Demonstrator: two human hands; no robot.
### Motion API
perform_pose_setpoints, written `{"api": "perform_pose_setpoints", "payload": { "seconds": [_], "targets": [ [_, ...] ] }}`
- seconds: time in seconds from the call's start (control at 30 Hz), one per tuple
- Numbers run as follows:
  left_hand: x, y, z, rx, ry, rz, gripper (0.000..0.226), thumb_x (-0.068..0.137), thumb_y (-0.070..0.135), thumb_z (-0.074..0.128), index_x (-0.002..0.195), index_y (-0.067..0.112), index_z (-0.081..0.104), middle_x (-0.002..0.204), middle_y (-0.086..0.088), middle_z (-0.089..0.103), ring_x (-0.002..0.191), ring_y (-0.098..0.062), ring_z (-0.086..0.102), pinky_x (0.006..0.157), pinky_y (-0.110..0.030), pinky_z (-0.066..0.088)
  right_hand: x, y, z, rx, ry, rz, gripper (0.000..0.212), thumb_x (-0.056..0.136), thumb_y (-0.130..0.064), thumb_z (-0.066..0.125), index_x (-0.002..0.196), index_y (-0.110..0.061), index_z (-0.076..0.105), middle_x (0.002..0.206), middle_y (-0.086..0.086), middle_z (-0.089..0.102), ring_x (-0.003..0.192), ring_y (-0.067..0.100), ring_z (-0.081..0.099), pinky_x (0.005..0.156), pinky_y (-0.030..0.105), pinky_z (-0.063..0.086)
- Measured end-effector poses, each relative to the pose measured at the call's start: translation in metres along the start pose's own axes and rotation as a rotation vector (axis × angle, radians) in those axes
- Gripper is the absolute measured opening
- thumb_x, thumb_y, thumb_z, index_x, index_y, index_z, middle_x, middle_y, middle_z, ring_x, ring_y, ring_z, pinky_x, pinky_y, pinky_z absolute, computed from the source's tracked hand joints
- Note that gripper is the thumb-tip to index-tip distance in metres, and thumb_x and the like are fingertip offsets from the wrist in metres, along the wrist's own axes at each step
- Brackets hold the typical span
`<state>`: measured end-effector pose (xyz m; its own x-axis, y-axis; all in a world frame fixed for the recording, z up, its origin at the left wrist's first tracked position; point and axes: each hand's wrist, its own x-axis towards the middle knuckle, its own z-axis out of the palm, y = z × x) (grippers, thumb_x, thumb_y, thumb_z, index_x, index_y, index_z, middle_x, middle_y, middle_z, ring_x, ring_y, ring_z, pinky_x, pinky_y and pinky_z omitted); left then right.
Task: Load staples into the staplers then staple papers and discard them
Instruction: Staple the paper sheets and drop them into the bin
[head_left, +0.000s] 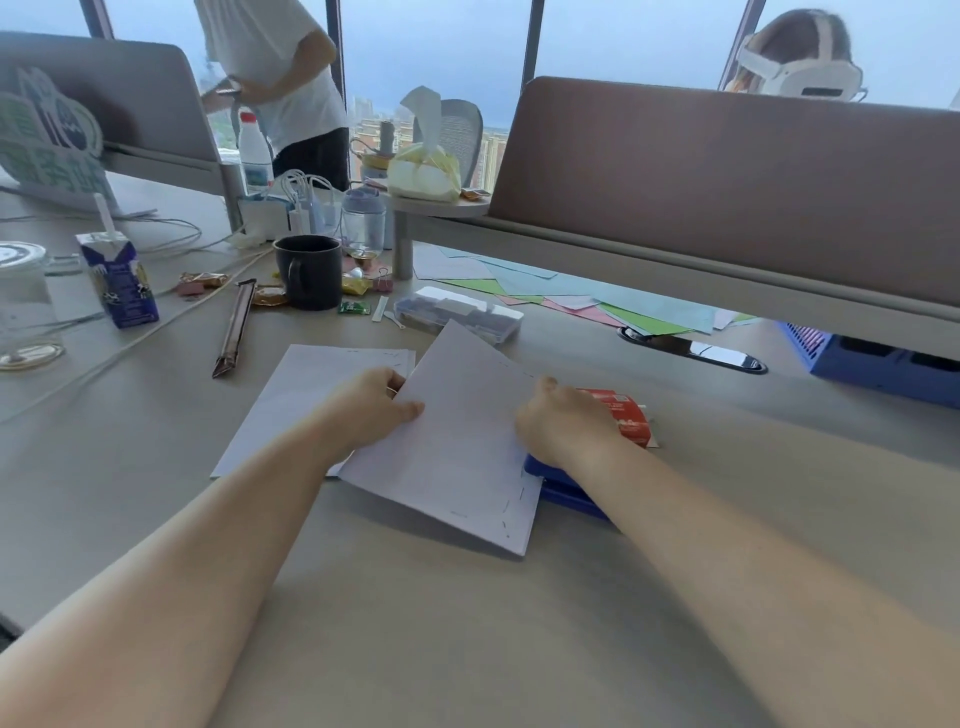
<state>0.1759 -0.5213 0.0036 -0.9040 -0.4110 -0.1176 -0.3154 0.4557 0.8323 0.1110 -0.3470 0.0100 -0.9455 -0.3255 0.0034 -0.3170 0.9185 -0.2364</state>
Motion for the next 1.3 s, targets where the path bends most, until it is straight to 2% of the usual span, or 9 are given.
{"api": "perform_pose_setpoints", "payload": {
  "seconds": [0.2,0.37,0.53,0.67,0.77,0.83,0.93,1.07,1.3],
  "targets": [
    [-0.004,0.003,0.001,0.046,0.005,0.035,0.019,0.085,0.022,0.061,0.072,0.021,0.048,0.083,-0.003,0.061,0.087,-0.029,0.06,0.086,-0.039,0.051,-0.008,0.001,-0.004,0.045,0.014,-0.017,0.032,0.09,-0.018,0.032,0.116,-0.004,0.046,0.119,0.02,0.056,0.104,0.037,0.054,0.078,0.037,0.04],
    [-0.01,0.002,0.001,0.143,0.026,0.088,0.01,0.086,0.024,0.057,0.089,0.017,0.051,0.096,-0.007,0.062,0.093,-0.03,0.061,0.089,-0.043,0.051,-0.012,0.007,-0.01,0.25,0.14,-0.086,0.028,0.092,-0.029,0.036,0.073,-0.013,0.049,0.069,0.003,0.052,0.072,0.024,0.052,0.055,0.027,0.03],
    [-0.01,0.0,-0.006,0.165,0.045,0.106,0.011,0.088,0.026,0.054,0.092,0.017,0.049,0.096,-0.007,0.06,0.093,-0.03,0.06,0.086,-0.039,0.049,-0.015,0.017,-0.023,0.395,0.232,-0.224,0.043,0.094,-0.04,0.037,0.056,-0.02,0.037,0.055,-0.003,0.042,0.055,0.014,0.041,0.051,0.027,0.028],
    [-0.008,-0.003,-0.014,0.097,0.097,0.116,0.011,0.089,0.025,0.054,0.095,0.016,0.051,0.1,-0.009,0.062,0.094,-0.031,0.061,0.088,-0.041,0.049,-0.022,0.036,-0.024,0.371,0.021,-0.326,0.035,0.092,-0.038,0.046,0.06,-0.025,0.043,0.058,-0.007,0.047,0.057,0.008,0.044,0.054,0.022,0.03],
    [-0.007,-0.002,-0.019,0.032,0.179,0.148,0.014,0.088,0.023,0.056,0.098,0.014,0.053,0.092,-0.008,0.063,0.079,-0.025,0.06,0.07,-0.033,0.049,-0.025,0.046,-0.02,0.374,-0.017,-0.314,0.031,0.091,-0.036,0.047,0.062,-0.028,0.047,0.063,-0.009,0.053,0.063,0.008,0.05,0.06,0.024,0.033],
    [-0.008,-0.002,-0.023,-0.033,0.246,0.172,0.012,0.087,0.022,0.058,0.093,0.012,0.055,0.088,-0.008,0.063,0.074,-0.024,0.058,0.065,-0.033,0.049,-0.026,0.049,-0.021,0.376,0.042,-0.326,0.024,0.09,-0.033,0.05,0.067,-0.027,0.05,0.068,-0.009,0.056,0.07,0.011,0.053,0.065,0.025,0.035],
    [-0.008,-0.001,-0.028,-0.251,0.273,0.168,0.011,0.085,0.021,0.061,0.078,0.021,0.053,0.091,-0.012,0.066,0.078,-0.029,0.06,0.079,-0.046,0.051,-0.031,0.048,-0.029,0.449,0.182,-0.408,0.004,0.086,-0.023,0.059,0.09,-0.021,0.06,0.083,-0.004,0.062,0.076,0.011,0.056,0.068,0.019,0.042],
    [-0.011,0.012,-0.019,-0.378,0.166,0.185,0.006,0.085,0.015,0.061,0.083,0.016,0.056,0.089,-0.01,0.066,0.07,-0.022,0.06,0.069,-0.036,0.049,-0.036,0.047,-0.039,0.371,0.34,-0.554,0.038,0.079,-0.02,0.068,0.115,-0.023,0.055,0.11,-0.001,0.058,0.095,0.013,0.054,0.082,0.024,0.046],
    [-0.009,0.046,0.018,-0.372,-0.105,0.181,0.019,0.085,0.013,0.06,0.102,0.005,0.057,0.094,-0.013,0.065,0.068,-0.018,0.06,0.059,-0.024,0.051,-0.047,0.077,-0.057,0.335,0.65,-0.604,0.019,0.078,-0.017,0.069,0.096,-0.022,0.067,0.117,0.0,0.063,0.111,0.011,0.051,0.092,0.024,0.042]
  ]
}}
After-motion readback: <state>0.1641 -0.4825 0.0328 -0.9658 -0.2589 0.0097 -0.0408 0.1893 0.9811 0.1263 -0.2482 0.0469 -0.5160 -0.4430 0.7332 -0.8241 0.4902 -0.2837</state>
